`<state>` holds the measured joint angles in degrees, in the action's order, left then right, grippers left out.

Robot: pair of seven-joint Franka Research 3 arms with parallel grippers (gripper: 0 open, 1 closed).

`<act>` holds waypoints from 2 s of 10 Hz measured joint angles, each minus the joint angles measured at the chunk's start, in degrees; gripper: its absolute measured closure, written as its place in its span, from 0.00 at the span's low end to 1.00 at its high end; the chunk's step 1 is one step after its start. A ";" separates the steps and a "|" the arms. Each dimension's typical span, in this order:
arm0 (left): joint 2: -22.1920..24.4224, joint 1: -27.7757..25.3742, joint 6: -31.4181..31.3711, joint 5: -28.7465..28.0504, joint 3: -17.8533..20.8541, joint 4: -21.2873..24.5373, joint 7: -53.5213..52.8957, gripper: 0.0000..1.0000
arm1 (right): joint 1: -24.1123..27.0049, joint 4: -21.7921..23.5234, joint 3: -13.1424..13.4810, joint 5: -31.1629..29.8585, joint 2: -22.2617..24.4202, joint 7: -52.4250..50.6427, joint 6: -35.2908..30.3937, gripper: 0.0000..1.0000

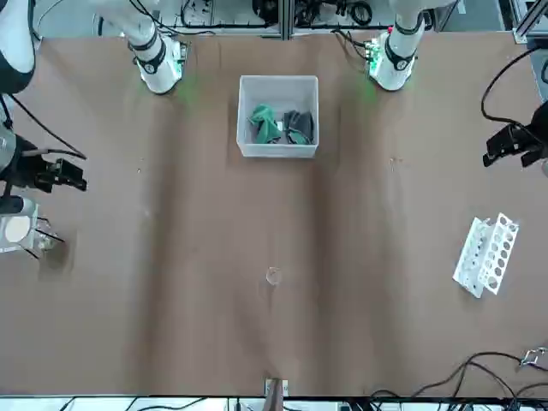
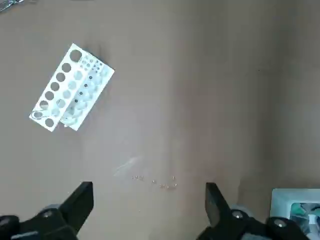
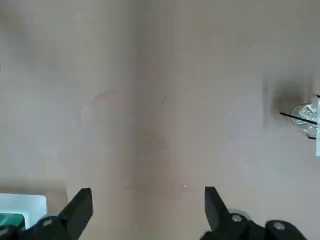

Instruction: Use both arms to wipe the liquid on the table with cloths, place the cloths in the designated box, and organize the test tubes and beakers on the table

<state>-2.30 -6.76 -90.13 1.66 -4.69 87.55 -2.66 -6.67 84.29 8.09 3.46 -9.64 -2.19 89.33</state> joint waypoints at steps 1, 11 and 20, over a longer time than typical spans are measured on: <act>0.01 -0.02 -0.04 0.00 0.01 0.00 0.10 0.01 | 0.00 0.00 0.00 0.00 0.00 0.01 0.01 0.01; 3.67 0.25 0.38 2.71 -10.14 8.82 2.82 0.00 | 0.96 6.29 0.81 -2.88 -0.19 0.57 6.19 0.01; 0.88 2.81 -28.21 3.53 -51.22 36.99 33.61 0.01 | 2.05 9.01 0.69 -2.93 -3.76 0.52 8.80 0.01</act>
<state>-1.41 -3.95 -118.34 5.19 -55.90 124.54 30.95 -4.61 93.30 8.79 0.53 -13.40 -1.67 98.13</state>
